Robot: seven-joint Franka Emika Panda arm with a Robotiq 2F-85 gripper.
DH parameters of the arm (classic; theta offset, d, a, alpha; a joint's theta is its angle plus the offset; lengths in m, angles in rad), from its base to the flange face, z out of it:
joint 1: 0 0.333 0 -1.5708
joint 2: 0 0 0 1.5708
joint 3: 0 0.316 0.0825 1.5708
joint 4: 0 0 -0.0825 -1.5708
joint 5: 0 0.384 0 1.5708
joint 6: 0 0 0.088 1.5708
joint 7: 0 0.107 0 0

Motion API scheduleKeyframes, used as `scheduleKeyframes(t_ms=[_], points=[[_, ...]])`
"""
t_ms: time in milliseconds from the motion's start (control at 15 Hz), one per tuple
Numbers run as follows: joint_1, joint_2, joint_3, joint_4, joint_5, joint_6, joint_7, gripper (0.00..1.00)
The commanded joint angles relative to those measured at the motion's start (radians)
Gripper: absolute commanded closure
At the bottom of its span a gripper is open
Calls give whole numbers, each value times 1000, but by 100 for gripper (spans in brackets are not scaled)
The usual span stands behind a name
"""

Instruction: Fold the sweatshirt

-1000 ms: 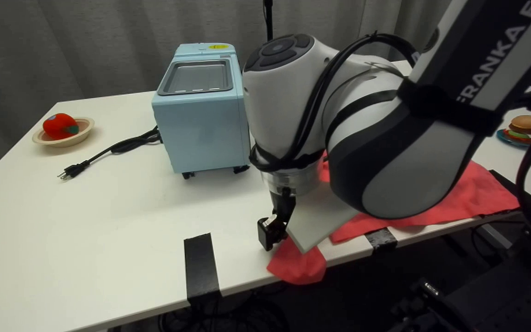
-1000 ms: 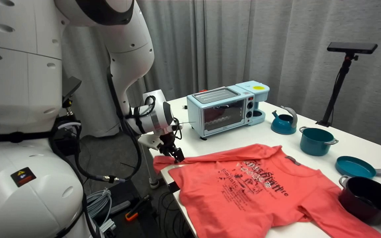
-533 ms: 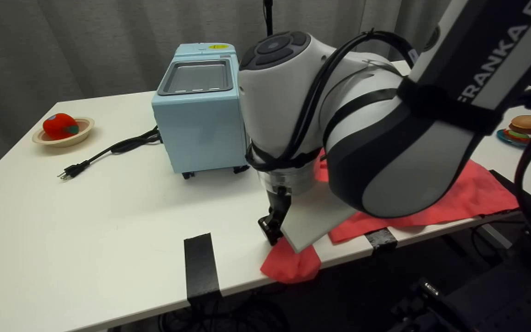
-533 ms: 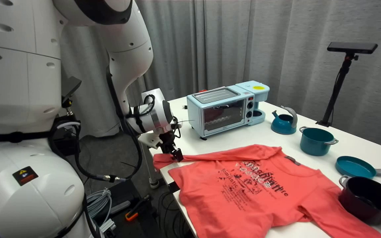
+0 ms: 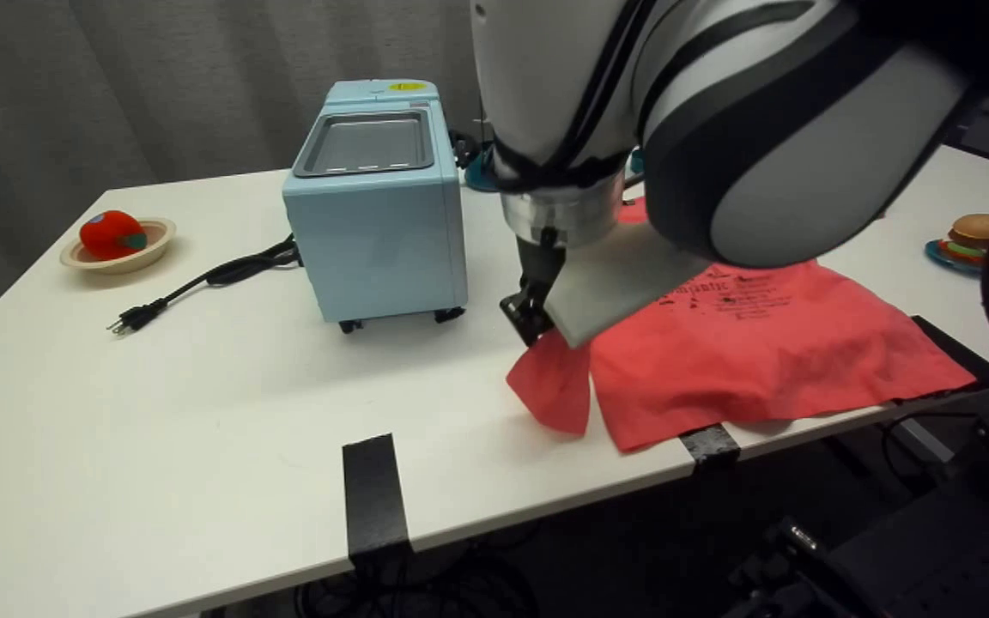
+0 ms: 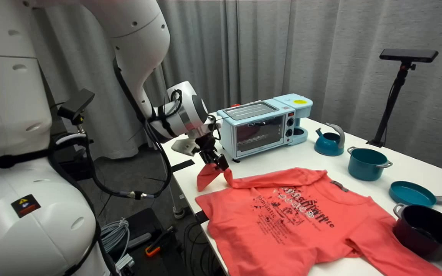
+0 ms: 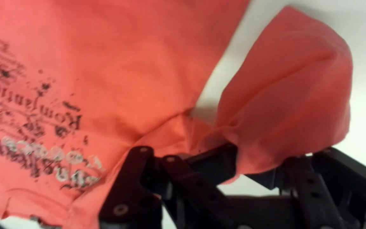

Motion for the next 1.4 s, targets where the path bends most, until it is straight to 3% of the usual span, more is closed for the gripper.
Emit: scheduleKeyframes(t_ms=[0, 267, 600, 867, 1333], points=[[-27, -156, -42, -26, -55, -94, -25, 100], [-113, -196, -26, 3, -203, -162, 48, 100], [-186, -163, -34, 57, -484, -216, 288, 100], [-219, -136, -43, 96, -579, -273, 437, 100], [-296, -71, -116, 209, -659, -388, 537, 100]])
